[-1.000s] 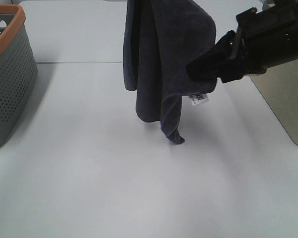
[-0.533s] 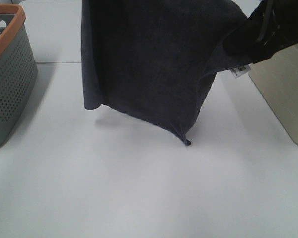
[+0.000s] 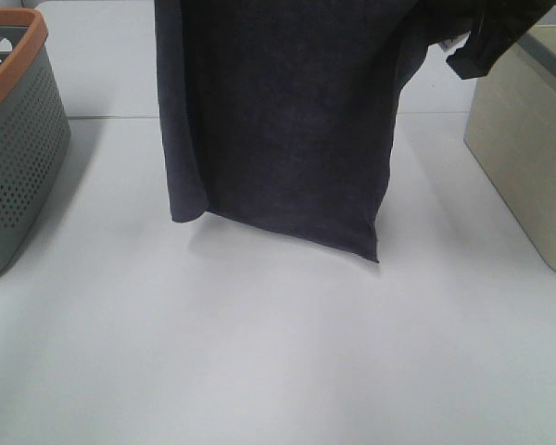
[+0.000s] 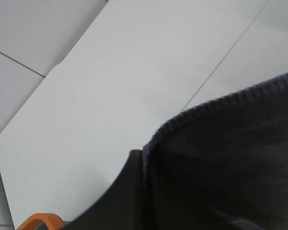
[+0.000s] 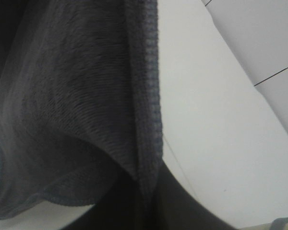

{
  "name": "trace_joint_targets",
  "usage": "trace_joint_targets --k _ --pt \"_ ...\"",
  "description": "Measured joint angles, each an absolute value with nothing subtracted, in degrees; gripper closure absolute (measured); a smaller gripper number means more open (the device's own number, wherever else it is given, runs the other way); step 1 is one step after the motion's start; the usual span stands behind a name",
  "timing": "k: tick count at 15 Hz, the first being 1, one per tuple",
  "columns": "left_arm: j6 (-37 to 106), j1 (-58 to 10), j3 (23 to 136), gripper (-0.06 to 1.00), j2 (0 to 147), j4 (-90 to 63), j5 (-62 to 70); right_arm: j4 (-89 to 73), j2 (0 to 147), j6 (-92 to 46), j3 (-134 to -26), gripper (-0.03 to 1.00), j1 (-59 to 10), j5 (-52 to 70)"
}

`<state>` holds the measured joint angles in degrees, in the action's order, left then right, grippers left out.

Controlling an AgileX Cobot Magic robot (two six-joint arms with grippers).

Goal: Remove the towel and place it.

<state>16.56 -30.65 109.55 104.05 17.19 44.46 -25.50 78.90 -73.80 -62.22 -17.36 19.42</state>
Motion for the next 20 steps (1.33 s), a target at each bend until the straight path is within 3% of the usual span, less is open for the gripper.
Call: trace_joint_targets --k 4,8,14,17,20 --pt "11.23 -26.41 109.55 0.94 107.72 17.19 36.15 -25.5 87.03 -81.88 -66.98 0.94 -17.36 11.12" --pt "10.89 -22.35 109.55 0.94 113.27 17.7 19.14 -25.5 99.81 -86.0 -80.79 0.94 -17.36 0.0" --pt "12.15 -18.91 109.55 0.94 119.98 18.16 -3.67 -25.5 114.25 -86.17 -98.72 0.94 -17.36 -4.18" --pt "13.87 -19.02 109.55 0.94 121.81 18.45 2.06 -28.65 115.74 -82.16 -97.12 0.94 -15.87 0.63" --pt "14.09 -20.51 109.38 0.94 123.42 18.28 20.45 -29.74 116.08 -75.0 -90.47 0.94 -15.13 14.67"
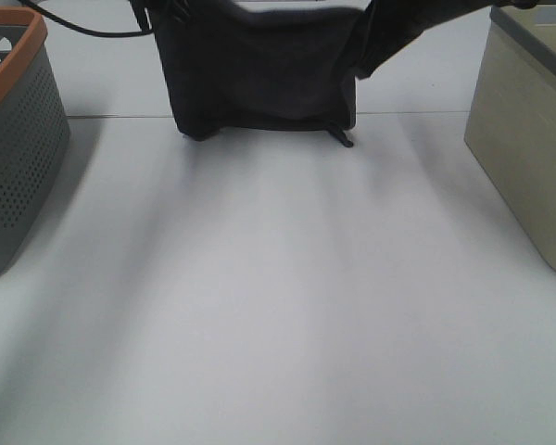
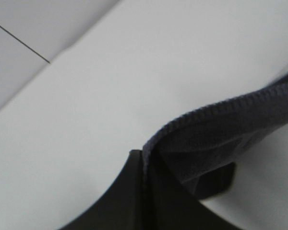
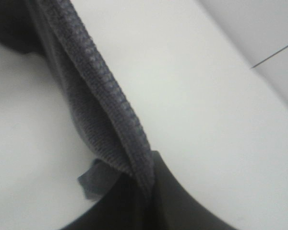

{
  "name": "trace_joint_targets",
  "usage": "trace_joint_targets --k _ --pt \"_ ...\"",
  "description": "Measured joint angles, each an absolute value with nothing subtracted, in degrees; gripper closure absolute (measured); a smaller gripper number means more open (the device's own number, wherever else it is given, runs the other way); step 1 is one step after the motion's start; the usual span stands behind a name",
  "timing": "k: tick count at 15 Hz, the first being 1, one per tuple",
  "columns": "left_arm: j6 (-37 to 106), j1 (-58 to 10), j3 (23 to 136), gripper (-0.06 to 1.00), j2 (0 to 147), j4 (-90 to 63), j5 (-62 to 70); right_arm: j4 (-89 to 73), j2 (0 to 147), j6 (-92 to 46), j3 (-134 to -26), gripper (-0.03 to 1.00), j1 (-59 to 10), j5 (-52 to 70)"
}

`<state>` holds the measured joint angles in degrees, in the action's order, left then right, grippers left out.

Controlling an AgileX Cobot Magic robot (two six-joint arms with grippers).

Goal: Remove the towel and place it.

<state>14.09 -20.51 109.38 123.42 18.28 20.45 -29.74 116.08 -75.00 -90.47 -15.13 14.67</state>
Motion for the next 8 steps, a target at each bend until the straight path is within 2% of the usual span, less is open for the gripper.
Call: trace_joint_targets --k 2,5,8 --pt "16.67 -22.35 109.38 0.94 123.42 15.47 33.58 -29.28 116.08 -68.93 -89.09 0.94 -15.18 26.87" --pt "24.81 -22.8 109.38 0.94 123.42 3.27 52.43 -24.75 116.08 -60.91 -88.98 0.94 -15.24 40.62" --pt "29.28 -22.8 109.38 0.94 124.45 -2.58 65.49 -19.48 116.54 -50.36 -88.87 0.94 -15.24 57.87"
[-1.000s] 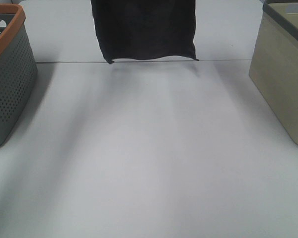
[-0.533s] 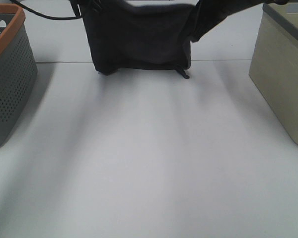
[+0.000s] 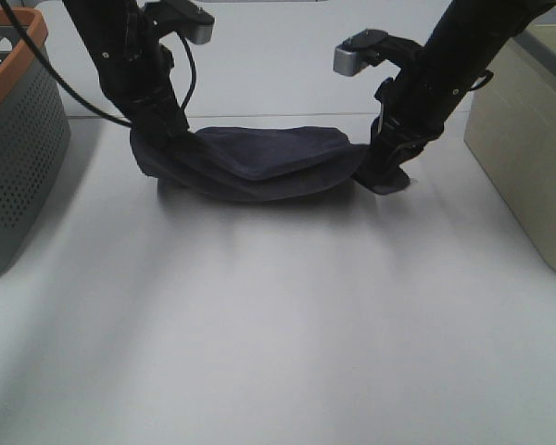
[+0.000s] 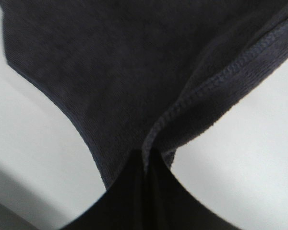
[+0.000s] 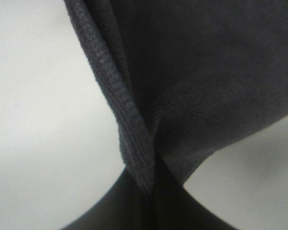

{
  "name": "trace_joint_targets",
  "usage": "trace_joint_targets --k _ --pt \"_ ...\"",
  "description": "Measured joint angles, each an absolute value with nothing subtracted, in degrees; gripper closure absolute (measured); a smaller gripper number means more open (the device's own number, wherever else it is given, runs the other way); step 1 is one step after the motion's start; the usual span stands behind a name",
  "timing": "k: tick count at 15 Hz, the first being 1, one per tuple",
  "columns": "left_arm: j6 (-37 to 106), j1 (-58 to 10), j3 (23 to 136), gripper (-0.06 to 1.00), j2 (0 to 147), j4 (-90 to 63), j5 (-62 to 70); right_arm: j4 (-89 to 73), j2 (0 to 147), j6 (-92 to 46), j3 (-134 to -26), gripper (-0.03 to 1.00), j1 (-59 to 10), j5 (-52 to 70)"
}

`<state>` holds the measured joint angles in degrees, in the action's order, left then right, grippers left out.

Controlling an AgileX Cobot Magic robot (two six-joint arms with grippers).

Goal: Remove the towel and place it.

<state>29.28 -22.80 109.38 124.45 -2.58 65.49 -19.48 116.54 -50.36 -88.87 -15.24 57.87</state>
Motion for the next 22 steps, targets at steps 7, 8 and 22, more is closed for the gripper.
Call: trace_joint_targets --k 7,8,22 --pt "29.97 -22.8 103.08 0.94 126.57 -9.97 69.44 -18.56 117.69 -34.61 -86.63 0.94 -15.24 69.16" --pt "29.45 -22.8 101.36 0.94 126.39 -9.97 69.5 -18.91 117.74 -34.26 -85.03 0.94 -15.24 69.1" --pt "38.16 -22.86 96.03 0.94 123.64 -5.79 69.56 -20.51 118.09 -17.65 -77.23 0.24 -15.36 69.56"
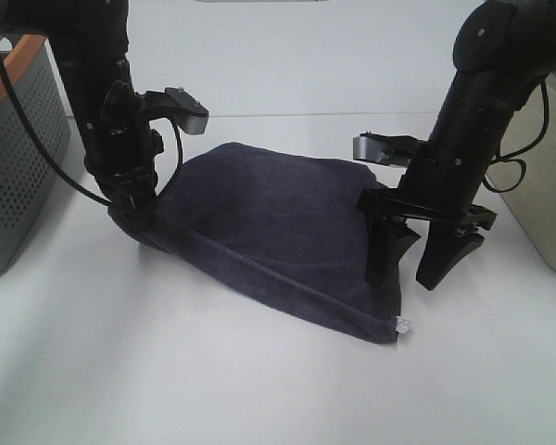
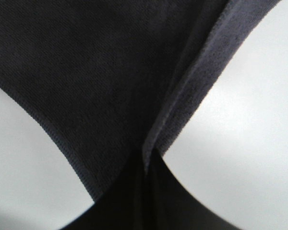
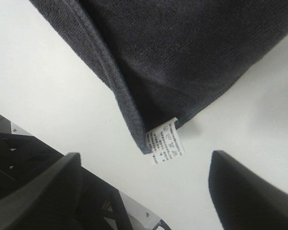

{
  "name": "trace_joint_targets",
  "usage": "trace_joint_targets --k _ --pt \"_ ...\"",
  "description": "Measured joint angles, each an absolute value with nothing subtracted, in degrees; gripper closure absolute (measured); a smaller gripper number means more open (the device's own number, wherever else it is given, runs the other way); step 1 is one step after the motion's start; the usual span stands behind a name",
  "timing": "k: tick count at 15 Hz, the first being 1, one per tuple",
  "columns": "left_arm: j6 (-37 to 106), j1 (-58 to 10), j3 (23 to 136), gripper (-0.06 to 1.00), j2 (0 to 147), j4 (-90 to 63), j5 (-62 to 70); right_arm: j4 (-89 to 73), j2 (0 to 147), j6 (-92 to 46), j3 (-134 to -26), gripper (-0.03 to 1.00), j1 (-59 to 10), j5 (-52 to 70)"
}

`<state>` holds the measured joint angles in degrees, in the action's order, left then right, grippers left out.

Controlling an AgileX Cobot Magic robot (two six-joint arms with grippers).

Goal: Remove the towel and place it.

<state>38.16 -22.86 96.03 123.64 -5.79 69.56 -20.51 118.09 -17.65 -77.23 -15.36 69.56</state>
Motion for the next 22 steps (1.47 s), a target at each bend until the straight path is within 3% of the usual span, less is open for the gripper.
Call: trace_joint_targets --k 3,4,6,7,8,10,15,22 --pt "34.38 -22.86 96.03 0.94 123.64 -5.79 69.56 -20.51 117.06 -15.87 -77.23 0.22 -15.36 69.61" --pt "33.06 -22.86 96.03 0.9 123.64 -5.79 69.56 -20.51 115.51 -15.76 -77.23 0.22 -15.36 69.61" --pt "30.42 -22.86 96.03 0.71 123.64 -5.79 69.56 -20.51 113.96 -15.64 -77.23 0.22 -15.36 69.67" --pt "28.71 -22.86 96.03 0.44 123.64 -5.79 69.56 -20.51 112.24 -15.18 -77.23 0.22 -15.36 69.67" --pt "27.39 -22.86 96.03 0.27 123.64 -5.79 69.56 -20.51 111.21 -15.13 -77.23 0.22 -15.36 69.67" --pt "26.36 -22.86 96.03 0.14 123.64 -5.79 69.56 -20.51 109.95 -15.13 -77.23 0.22 -15.36 69.67" --pt "21.37 -22.86 96.6 0.11 122.44 -5.79 69.56 -20.4 106.4 -12.55 -78.67 0.21 -15.36 69.84" --pt "6.19 -22.63 107.95 0.1 113.62 -6.88 69.73 -16.56 105.94 0.92 -97.92 0.21 -15.36 69.96"
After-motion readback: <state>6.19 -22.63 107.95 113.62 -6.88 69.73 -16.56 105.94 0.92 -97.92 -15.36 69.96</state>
